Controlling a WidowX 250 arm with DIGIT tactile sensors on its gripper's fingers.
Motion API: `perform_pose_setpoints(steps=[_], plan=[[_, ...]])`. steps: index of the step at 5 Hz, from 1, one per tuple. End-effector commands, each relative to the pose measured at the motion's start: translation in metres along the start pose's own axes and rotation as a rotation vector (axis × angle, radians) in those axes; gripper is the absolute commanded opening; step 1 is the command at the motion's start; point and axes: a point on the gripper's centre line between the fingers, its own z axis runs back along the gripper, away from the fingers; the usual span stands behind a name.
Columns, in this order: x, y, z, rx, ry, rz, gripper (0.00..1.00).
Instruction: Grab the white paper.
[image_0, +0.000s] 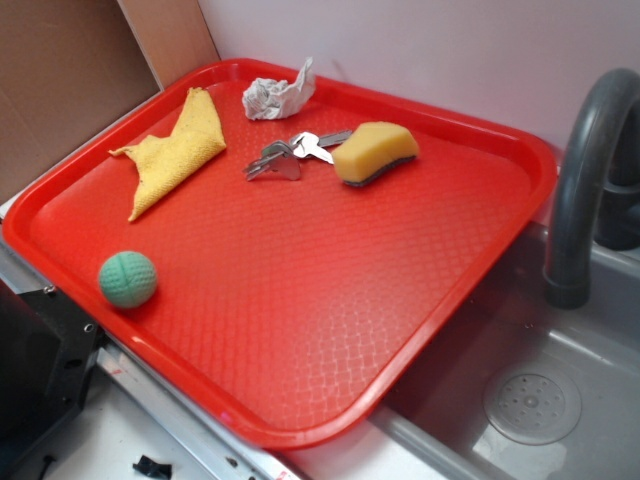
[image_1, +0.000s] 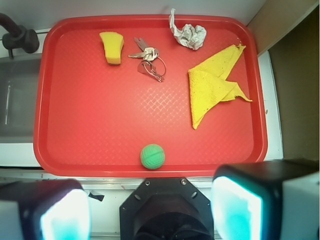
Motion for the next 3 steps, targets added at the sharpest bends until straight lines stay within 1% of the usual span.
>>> perform_pose_setpoints(steps=[1,2,3], plan=[[0.0,0.0,0.0,0.0,0.0,0.0,1.0],[0.031,0.012,-0.019,-0.07,-0.233,0.237,1.0],[0.06,0.019,-0.039,-0.027,-0.288,0.337,1.0]])
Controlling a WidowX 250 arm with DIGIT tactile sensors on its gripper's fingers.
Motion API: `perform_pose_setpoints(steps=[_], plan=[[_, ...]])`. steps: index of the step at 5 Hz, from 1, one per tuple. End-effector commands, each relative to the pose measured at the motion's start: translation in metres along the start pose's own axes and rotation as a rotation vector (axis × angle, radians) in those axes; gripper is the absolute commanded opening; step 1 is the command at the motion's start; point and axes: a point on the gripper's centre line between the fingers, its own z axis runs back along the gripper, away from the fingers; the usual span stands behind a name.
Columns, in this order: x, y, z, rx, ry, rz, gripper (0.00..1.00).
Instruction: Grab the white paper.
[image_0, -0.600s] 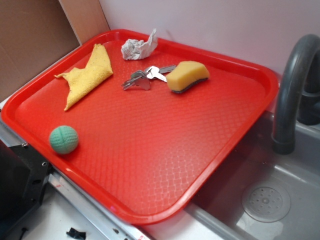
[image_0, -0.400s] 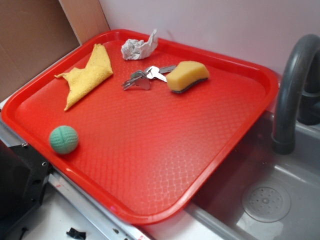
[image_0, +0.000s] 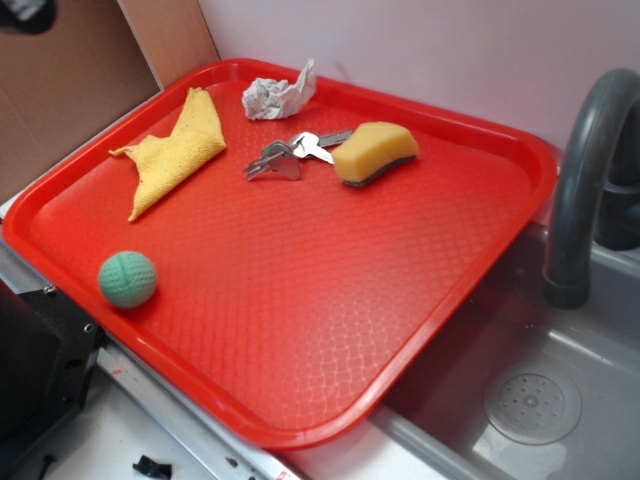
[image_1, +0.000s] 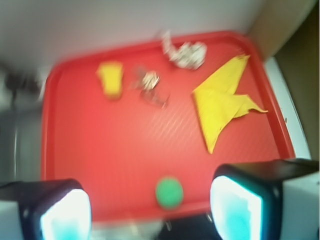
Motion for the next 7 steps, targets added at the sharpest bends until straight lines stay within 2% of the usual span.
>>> perform_pose_setpoints(steps=[1,2,3,4,6,7], plan=[[0.055,0.006,-0.046,0.085,-0.16,0.163,1.0],[0.089,0.018,-0.079,0.097,-0.208,0.2,1.0],[0.115,0.032,-0.112,0.06,-0.212,0.229,1.0],[0.133,0.048,-0.138,0.102,-0.188,0.216,1.0],[0.151,0.084,-0.188,0.188,-0.15,0.227,1.0],[0.153,0.09,-0.218,0.194,-0.075,0.215,1.0]])
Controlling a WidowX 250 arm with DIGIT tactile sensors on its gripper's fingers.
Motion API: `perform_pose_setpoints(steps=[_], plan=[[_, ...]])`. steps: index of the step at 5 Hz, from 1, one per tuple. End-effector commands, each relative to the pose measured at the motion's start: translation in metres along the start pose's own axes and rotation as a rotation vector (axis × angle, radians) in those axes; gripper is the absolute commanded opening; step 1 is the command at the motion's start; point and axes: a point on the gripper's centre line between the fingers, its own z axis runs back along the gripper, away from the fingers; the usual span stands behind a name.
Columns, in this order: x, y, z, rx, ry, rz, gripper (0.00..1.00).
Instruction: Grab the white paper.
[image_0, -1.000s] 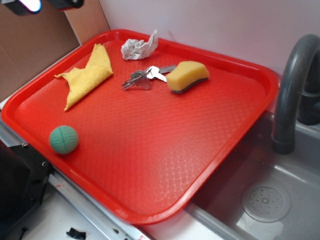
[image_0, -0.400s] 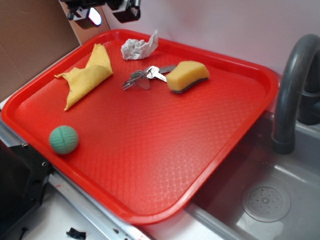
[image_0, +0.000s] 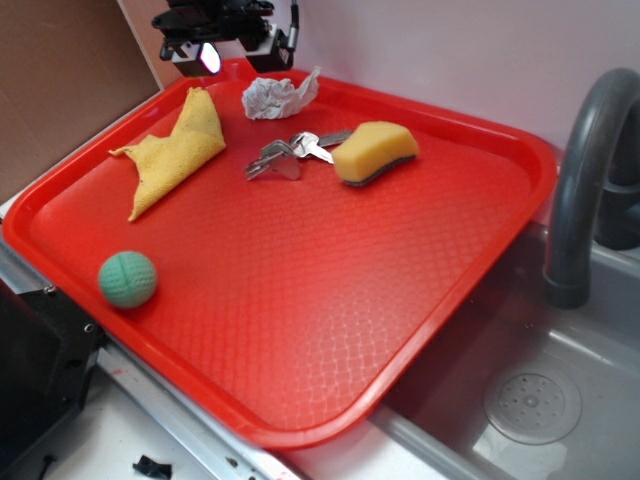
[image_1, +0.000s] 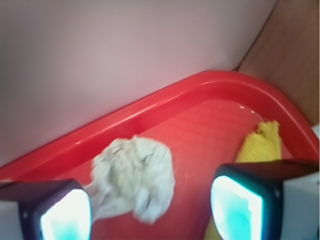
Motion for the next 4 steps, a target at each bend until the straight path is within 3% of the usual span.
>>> perform_pose_setpoints(steps=[1,2,3,4], plan=[[0.0139,-0.0035,-0.0343,-0.024,0.062,-0.035,1.0],[0.0093,-0.0086,-0.0418,0.004,0.074,-0.07,1.0],[0.0079,-0.008,-0.0418,0.021,0.048,-0.059,0.0],[0.0081,-0.0075,-0.0402,0.031,0.059,-0.063,0.0]])
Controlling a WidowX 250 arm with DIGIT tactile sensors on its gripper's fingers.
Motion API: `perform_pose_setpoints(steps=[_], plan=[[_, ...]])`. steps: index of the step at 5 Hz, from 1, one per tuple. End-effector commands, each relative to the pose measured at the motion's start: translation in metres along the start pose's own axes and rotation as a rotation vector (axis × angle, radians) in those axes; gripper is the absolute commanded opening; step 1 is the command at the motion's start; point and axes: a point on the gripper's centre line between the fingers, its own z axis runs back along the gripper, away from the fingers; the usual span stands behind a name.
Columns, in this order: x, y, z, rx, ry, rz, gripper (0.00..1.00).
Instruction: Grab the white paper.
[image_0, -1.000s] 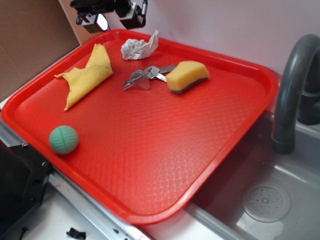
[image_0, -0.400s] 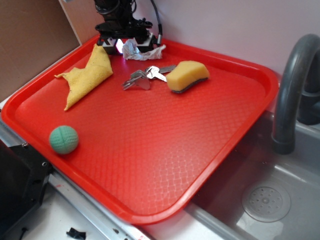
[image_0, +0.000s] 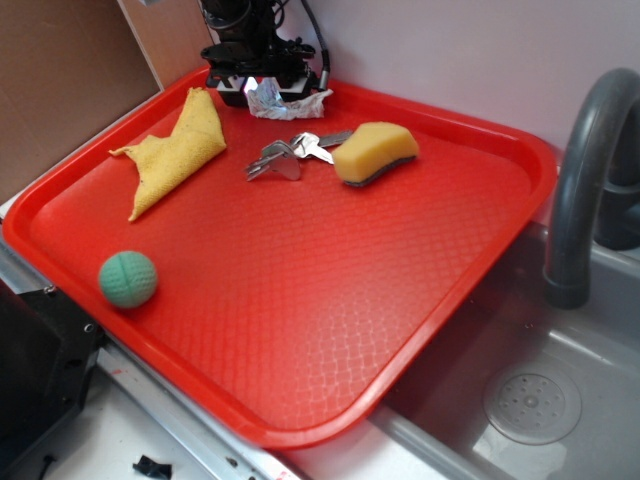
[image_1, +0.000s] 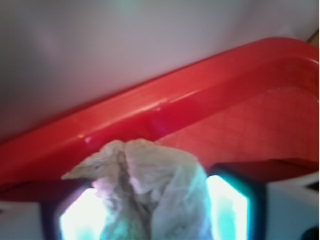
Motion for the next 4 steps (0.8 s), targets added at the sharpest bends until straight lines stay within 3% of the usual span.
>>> perform_pose_setpoints(steps=[1,2,3,4], plan=[[0.009,0.004,0.026,0.061,-0.029,-0.04,0.0],[0.011,-0.001,0.057,0.076,-0.003,-0.137,0.0],[0.006,-0.008,0.108,-0.023,0.093,-0.178,0.0],[-0.011,-0.017,0.148,-0.11,0.147,-0.224,0.0]])
